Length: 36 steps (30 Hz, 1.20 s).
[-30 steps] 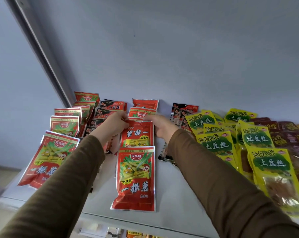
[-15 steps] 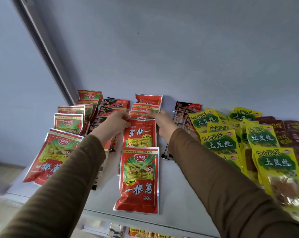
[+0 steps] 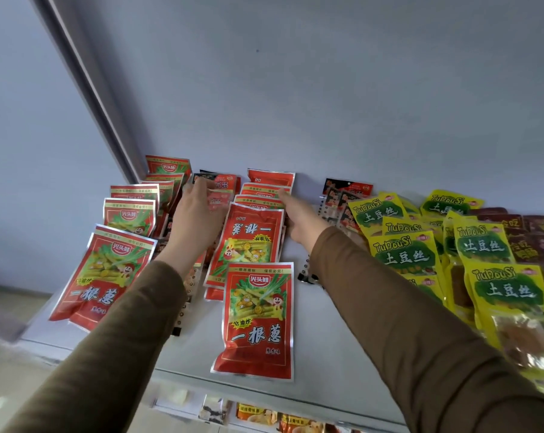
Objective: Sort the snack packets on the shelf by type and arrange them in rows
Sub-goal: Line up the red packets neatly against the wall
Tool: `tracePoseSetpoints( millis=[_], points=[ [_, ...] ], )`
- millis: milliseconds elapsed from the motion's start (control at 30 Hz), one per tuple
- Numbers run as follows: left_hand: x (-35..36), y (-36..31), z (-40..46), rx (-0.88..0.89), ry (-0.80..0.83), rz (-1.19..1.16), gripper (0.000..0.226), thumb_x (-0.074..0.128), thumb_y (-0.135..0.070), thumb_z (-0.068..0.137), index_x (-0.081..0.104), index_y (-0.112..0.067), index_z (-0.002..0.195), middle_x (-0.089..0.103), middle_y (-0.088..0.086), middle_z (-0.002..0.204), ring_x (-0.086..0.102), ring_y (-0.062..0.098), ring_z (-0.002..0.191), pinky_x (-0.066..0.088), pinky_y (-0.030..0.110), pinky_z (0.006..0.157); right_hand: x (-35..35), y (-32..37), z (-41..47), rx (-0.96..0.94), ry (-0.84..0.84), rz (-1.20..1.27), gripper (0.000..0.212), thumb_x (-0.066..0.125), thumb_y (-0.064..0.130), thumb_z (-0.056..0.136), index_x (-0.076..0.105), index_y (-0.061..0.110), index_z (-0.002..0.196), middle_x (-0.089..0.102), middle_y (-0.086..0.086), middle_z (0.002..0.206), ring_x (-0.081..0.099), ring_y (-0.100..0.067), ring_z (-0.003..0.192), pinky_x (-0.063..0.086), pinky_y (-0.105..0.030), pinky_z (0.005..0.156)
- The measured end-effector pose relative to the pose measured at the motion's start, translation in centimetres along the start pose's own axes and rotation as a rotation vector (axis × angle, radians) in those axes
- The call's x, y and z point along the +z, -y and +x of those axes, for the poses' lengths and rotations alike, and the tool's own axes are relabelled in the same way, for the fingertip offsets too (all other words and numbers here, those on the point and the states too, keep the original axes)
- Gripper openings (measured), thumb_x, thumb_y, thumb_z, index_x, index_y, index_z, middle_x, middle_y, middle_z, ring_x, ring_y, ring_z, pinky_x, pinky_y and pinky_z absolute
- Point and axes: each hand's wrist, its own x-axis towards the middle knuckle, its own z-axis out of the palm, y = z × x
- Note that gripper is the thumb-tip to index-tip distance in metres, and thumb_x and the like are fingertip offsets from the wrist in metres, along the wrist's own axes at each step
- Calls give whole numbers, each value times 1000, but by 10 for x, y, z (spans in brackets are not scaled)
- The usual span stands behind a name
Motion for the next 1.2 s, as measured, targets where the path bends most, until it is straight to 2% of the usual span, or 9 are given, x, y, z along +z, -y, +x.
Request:
tracePoseSetpoints(
  millis=[133,233,300,400,500,767,933,1067,1200],
  points=[
    [-11,6,-70,205,71,89,46,57,-40,101,44,-30,145,44,-4,152,43,20,138,39,43,109,-5,4,-14,-30,2,-36,36,51,49,103,68,17,101,79,2,85,73,-20,99,49,-36,92],
    [-10,14,-111,198,134,232,56,53,-42,102,38,-27,153,33,-2,161,29,25,149,32,49,118,-8,-3,-33,-142,-76,-130,15,56,33,104,48,20,107,62,12,81,63,11,74,47,-14,62],
    [-5,17,-132,185,128,273,53,53,-37,102,42,-23,152,36,2,160,32,27,148,33,49,118,-9,-12,-45,-301,-104,-344,17,57,25,103,45,26,116,62,15,96,62,14,68,45,-4,50],
    [8,22,-159,209,88,272,43,57,-27,101,53,-16,142,53,8,139,50,31,128,49,49,104,-3,-16,-57,-476,-107,-708,41,61,24,101,46,19,138,66,4,125,69,-6,100,60,-24,75],
    [18,28,-171,149,127,196,42,53,-30,103,50,-17,143,53,5,136,57,27,120,51,43,96,3,-14,-57,-499,-129,-807,46,64,23,99,46,17,141,66,-3,129,67,-19,112,60,-40,90],
    [21,31,-182,225,-26,144,44,48,-42,106,48,-18,143,55,6,130,57,25,114,55,45,89,1,-9,-62,-592,-100,-696,17,52,19,105,63,23,118,66,10,108,67,-1,87,63,-29,72],
    [29,23,-205,160,69,212,98,47,-86,83,17,-30,158,50,-3,136,48,18,124,43,40,106,-7,-14,-75,-655,-139,-726,15,54,21,104,66,29,110,67,13,106,66,2,80,56,-15,57],
    [35,23,-207,35,95,-182,108,83,-52,77,5,-52,151,41,-10,141,49,16,130,51,45,106,-8,-17,-81,-575,-59,-688,15,55,16,103,66,22,112,66,15,108,66,0,88,54,-13,64],
    [36,29,-217,77,37,-399,106,88,-25,79,16,-59,150,32,-29,144,54,16,129,63,39,88,-9,-18,-87,-500,19,-598,16,57,11,101,67,22,104,73,3,108,72,-10,89,56,-21,65]
  ],
)
